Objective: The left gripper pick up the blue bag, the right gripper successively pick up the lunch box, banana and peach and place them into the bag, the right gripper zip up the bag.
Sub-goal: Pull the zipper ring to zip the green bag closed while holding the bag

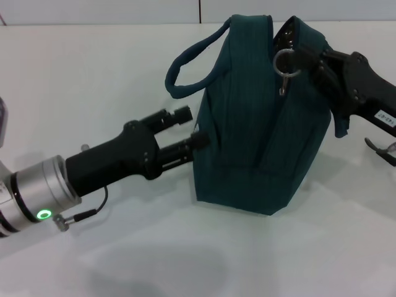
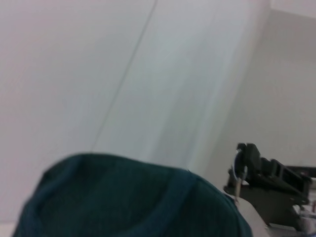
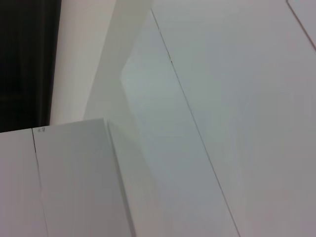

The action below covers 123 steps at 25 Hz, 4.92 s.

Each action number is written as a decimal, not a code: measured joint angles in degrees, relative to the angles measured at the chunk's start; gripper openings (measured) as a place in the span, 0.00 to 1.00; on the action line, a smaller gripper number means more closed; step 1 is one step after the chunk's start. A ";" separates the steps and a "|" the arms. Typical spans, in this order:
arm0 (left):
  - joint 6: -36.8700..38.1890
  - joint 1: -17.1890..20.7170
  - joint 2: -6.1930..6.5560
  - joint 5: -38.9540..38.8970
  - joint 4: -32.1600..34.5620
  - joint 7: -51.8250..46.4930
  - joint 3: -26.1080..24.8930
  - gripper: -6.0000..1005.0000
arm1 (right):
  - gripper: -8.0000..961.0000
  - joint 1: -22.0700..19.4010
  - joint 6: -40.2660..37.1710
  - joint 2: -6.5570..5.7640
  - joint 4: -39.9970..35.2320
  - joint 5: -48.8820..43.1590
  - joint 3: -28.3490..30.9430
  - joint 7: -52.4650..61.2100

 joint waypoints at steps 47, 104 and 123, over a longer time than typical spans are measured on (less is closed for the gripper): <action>-7.83 -6.99 -0.05 -5.33 -4.61 8.28 4.87 0.13 | 0.01 4.22 4.29 -0.02 0.63 1.61 0.57 0.00; -1.16 -3.32 0.73 -4.60 -1.05 2.96 12.24 0.06 | 0.74 29.75 -0.54 -18.04 -32.49 -35.09 -16.59 82.11; 0.58 -3.02 0.66 -4.54 1.10 -2.16 12.29 0.06 | 0.74 32.93 -1.14 -13.90 -31.00 -42.31 -16.94 83.41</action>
